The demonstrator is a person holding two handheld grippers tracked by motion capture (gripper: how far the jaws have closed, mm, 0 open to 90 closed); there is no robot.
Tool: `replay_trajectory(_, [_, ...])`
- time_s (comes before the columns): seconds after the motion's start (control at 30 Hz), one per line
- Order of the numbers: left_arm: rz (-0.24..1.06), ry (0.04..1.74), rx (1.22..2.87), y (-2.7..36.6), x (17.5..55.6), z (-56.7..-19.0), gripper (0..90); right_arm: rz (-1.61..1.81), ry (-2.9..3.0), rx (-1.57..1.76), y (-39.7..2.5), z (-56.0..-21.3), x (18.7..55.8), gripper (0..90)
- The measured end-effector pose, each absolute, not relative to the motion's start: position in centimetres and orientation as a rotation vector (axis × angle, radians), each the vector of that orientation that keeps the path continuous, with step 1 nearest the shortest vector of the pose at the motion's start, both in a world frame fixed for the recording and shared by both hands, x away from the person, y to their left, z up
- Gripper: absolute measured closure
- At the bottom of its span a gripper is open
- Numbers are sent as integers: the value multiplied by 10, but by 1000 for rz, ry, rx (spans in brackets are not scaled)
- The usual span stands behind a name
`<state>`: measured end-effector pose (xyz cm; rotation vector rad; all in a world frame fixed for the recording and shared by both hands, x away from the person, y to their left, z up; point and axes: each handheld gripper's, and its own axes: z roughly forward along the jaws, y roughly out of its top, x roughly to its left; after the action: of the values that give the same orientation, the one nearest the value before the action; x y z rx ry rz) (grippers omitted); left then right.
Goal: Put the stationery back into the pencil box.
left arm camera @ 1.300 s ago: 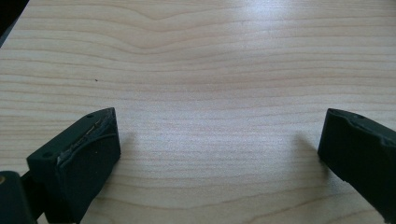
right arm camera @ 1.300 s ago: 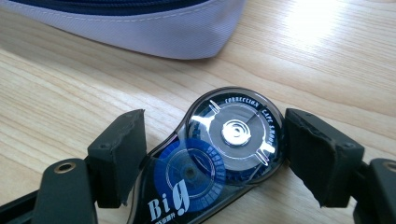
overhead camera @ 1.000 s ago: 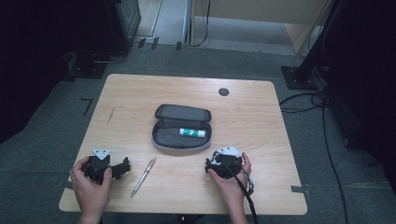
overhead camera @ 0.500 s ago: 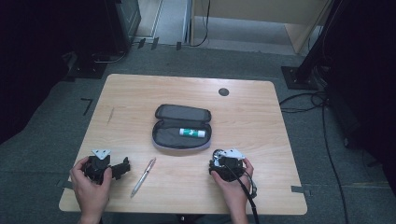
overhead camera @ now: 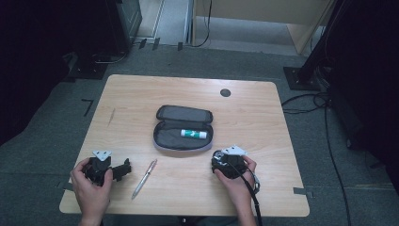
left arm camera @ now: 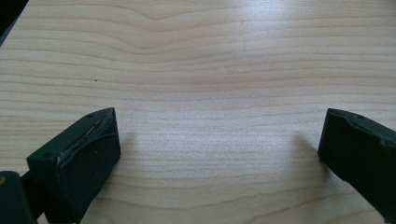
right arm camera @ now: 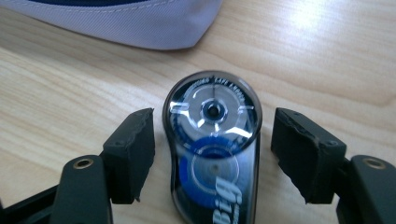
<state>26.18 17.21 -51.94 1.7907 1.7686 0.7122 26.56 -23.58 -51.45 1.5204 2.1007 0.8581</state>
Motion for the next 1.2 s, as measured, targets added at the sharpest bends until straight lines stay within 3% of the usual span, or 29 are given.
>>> replay_trajectory(0.3, [713,1769,1790,172,262,-519,0,938,2092,1444,-238,-520,265,358])
replay_trajectory(0.4, [713,1769,1791,172,262,-519,0,955,2084,1432,-241,-521,264,413])
replay_trajectory(1.2, [712,1769,1791,172,262,-519,0,1076,2103,1348,-244,-497,265,421])
